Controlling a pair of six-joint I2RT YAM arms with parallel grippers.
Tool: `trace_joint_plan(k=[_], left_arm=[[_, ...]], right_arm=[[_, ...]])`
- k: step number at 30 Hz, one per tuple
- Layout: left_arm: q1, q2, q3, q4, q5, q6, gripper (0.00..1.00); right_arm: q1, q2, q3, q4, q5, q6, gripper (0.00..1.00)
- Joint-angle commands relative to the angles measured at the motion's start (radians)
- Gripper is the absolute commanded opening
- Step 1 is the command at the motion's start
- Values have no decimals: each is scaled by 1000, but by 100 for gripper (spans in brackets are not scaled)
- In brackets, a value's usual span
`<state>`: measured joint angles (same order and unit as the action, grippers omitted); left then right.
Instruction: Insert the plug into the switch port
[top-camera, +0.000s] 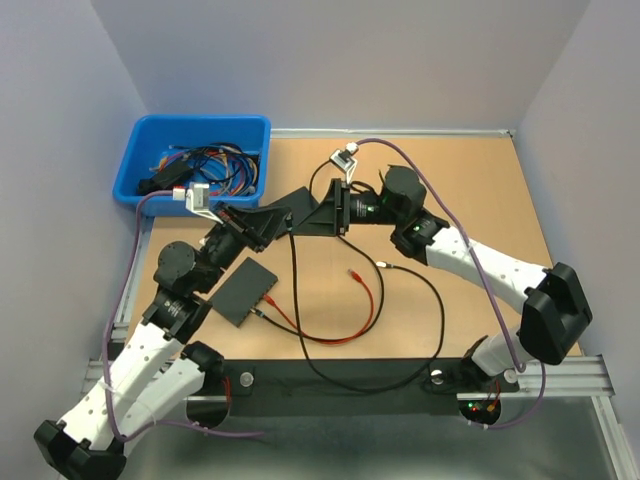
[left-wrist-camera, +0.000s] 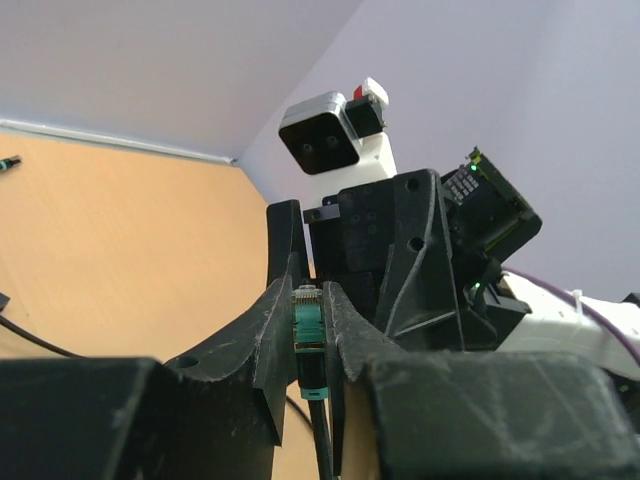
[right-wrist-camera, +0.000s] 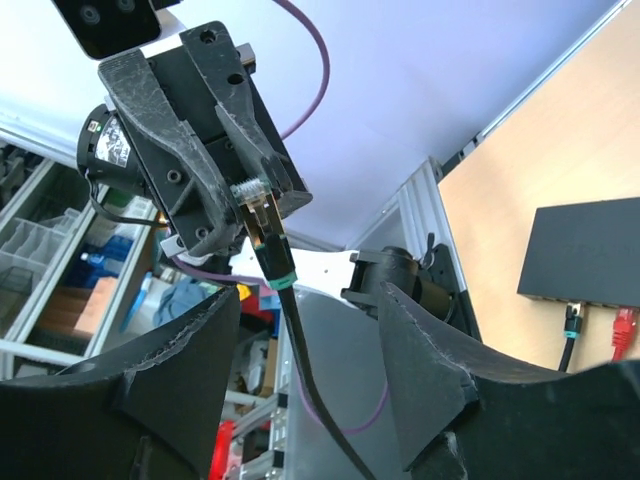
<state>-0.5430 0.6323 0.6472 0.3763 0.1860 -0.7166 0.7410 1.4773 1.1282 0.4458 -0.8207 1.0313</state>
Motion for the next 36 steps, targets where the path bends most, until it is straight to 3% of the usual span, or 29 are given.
trace_joint_plan(k=[1, 17, 36], left_arm=[[-2, -29, -14, 94, -7, -64, 0], [-2, -13, -47, 184, 15, -127, 0], [-2, -13, -63, 248, 26, -156, 0]], right_arm=[[8, -57, -2, 70, 55, -28, 61], [6, -35, -24, 257, 41, 76, 42], [6, -15, -22, 271, 51, 90, 40]])
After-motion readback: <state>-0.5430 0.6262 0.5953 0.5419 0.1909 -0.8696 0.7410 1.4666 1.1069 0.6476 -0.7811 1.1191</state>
